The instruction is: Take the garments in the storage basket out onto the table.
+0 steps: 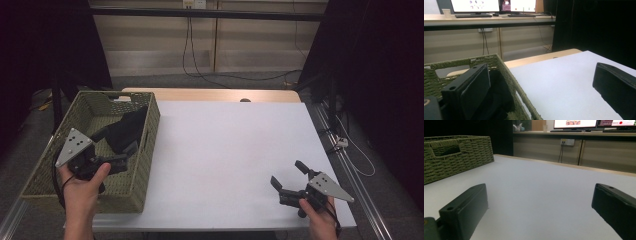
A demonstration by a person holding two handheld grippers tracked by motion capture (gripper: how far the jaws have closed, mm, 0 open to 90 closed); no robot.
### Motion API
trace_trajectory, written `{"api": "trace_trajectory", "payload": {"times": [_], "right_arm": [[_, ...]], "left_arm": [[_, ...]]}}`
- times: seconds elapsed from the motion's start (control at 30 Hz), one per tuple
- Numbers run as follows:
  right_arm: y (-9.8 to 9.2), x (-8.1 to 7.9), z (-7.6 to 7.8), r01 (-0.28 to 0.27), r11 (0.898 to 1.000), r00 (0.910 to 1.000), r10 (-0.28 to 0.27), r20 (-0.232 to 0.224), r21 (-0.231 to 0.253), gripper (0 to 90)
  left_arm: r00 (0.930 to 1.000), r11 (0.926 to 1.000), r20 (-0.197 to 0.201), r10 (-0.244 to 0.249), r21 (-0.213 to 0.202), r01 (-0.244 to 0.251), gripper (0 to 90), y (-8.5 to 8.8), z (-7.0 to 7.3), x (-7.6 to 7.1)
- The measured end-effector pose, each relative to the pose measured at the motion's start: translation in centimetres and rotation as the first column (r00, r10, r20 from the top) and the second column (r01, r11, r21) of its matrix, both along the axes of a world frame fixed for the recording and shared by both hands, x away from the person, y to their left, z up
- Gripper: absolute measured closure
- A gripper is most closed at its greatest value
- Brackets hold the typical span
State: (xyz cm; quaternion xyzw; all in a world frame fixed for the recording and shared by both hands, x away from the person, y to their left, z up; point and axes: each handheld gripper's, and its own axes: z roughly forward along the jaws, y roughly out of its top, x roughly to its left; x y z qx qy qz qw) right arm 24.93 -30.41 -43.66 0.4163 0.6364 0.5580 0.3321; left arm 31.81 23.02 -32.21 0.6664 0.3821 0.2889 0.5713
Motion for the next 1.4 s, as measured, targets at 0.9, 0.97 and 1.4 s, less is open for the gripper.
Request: {"api": "trace_trajectory", "payload": {"times": [0.9,0.97,1.4], "right_arm": [[-0.2,-0.4,0.0,-0.006,1.0,1.0,0.006,0.002,0.004,0.0],[-0.1,-0.4,0.0,-0.009,1.0,0.9999,0.009,0.007,-0.003,0.0],[-0.1,-0.2,-0.1,-0.02,1.0,0.9998,0.02,-0.002,-0.002,0.0]], "left_arm": [[0.9968,0.9995,-0.077,0.024,0.023,-0.022,1.5,0.4,0.4,4.1],[0.9959,0.9991,-0.083,0.035,0.028,-0.033,1.4,0.6,0.6,4.6],[0.9867,0.9963,-0.16,0.029,0.085,-0.016,1.7,0.8,0.9,7.8]]}}
